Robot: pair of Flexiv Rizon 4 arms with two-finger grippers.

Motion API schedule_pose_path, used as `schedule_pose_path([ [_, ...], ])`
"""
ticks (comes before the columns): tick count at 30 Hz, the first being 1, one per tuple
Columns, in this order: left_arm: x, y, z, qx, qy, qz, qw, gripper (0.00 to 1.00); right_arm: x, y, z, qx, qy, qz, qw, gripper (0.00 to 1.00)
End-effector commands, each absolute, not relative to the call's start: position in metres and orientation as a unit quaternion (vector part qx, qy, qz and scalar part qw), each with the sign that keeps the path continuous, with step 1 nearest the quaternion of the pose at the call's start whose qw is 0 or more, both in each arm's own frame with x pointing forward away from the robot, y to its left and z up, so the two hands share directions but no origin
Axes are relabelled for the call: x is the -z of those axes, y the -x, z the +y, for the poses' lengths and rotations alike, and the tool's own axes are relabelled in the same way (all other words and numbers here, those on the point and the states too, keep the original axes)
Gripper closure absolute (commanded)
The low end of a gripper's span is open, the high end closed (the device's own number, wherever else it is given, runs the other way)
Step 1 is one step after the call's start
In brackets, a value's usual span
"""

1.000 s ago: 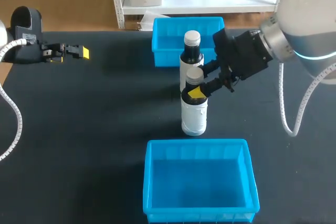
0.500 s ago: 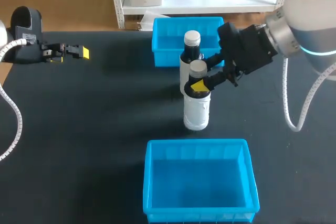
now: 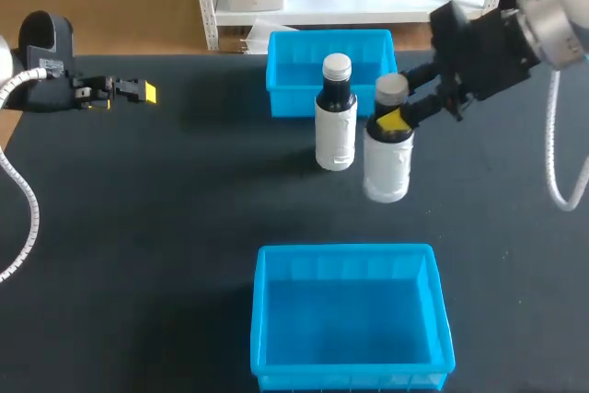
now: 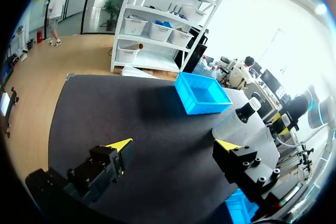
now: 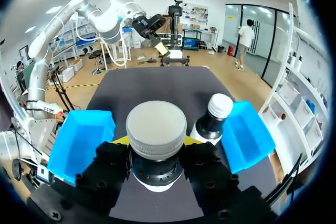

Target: Pick up the bottle, and place it in the far bin if it is heavy, or in the near bin if it is light.

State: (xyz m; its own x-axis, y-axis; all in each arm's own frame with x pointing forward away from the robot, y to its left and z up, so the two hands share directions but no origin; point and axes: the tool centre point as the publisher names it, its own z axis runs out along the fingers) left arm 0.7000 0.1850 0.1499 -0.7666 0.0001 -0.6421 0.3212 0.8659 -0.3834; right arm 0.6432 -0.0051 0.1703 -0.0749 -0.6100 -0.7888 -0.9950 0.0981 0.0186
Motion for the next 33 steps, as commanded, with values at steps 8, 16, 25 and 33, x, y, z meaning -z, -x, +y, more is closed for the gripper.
schedule_pose_path([
  [8, -0.150, -0.700, 0.185, 0.243, -0.088, 0.908, 0.330, 0.00, -0.190, -0.654, -0.047, -0.291, 0.589, 0.682, 0.322, 1.00],
  [16, -0.150, -0.700, 0.185, 0.243, -0.088, 0.908, 0.330, 0.00, -0.197, -0.656, -0.072, -0.286, 0.576, 0.690, 0.332, 1.00],
  [25, -0.150, -0.700, 0.185, 0.243, -0.088, 0.908, 0.330, 0.00, -0.202, -0.652, -0.098, -0.277, 0.556, 0.704, 0.345, 1.00],
  [33, -0.150, -0.700, 0.185, 0.243, -0.088, 0.908, 0.330, 0.00, -0.201, -0.649, -0.112, -0.269, 0.544, 0.715, 0.347, 1.00],
])
